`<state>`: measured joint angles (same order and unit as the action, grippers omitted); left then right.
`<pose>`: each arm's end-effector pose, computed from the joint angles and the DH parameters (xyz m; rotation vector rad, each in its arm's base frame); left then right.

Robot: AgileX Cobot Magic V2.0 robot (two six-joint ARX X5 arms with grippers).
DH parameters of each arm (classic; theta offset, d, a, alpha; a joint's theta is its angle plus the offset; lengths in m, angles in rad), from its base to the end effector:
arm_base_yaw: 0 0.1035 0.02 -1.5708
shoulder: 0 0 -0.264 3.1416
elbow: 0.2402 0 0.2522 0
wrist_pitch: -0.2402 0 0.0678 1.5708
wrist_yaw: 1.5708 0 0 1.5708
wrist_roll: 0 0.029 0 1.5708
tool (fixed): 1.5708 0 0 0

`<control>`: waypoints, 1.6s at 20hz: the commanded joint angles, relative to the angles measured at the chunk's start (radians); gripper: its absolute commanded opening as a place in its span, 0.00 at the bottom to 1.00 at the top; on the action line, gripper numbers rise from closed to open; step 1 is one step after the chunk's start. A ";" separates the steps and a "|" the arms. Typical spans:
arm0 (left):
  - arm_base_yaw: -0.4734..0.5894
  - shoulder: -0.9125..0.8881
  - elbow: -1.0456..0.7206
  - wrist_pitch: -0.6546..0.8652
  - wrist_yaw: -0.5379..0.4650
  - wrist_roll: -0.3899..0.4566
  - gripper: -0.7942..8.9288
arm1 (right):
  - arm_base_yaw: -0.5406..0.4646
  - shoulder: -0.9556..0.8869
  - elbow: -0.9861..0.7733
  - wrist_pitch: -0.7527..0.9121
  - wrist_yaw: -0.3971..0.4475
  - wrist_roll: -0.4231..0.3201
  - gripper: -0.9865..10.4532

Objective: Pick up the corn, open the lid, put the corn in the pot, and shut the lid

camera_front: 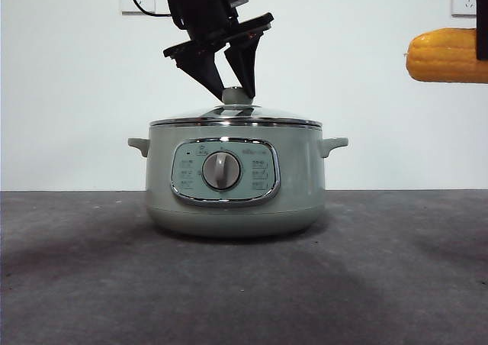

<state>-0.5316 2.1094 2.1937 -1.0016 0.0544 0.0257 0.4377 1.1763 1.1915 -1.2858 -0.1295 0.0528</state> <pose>0.3899 -0.2311 0.3337 0.2430 0.8968 -0.5557 0.1715 0.0844 0.3187 -0.1530 1.2820 0.4539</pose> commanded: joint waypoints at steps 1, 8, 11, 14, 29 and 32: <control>0.003 -0.037 0.002 0.060 -0.003 0.005 0.07 | 0.002 -0.003 0.000 0.006 -0.001 0.008 0.08; 0.034 -0.190 0.002 0.076 -0.040 0.010 0.07 | 0.002 -0.002 0.000 0.042 -0.001 0.008 0.08; 0.068 -0.238 0.002 0.068 -0.058 0.029 0.07 | 0.002 0.010 0.002 0.087 -0.012 0.019 0.08; 0.123 -0.270 0.002 0.034 -0.058 0.040 0.07 | 0.002 0.062 0.064 0.087 -0.012 0.031 0.08; 0.414 -0.285 0.002 -0.104 -0.042 0.111 0.07 | 0.123 0.909 1.072 -0.088 -0.008 0.015 0.08; 0.450 -0.285 0.002 -0.105 0.003 0.117 0.07 | 0.132 1.054 1.244 -0.088 0.004 -0.009 0.08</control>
<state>-0.0818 1.8496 2.1857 -1.1378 0.0456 0.1314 0.5682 2.2158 2.4275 -1.3533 -0.1276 0.0589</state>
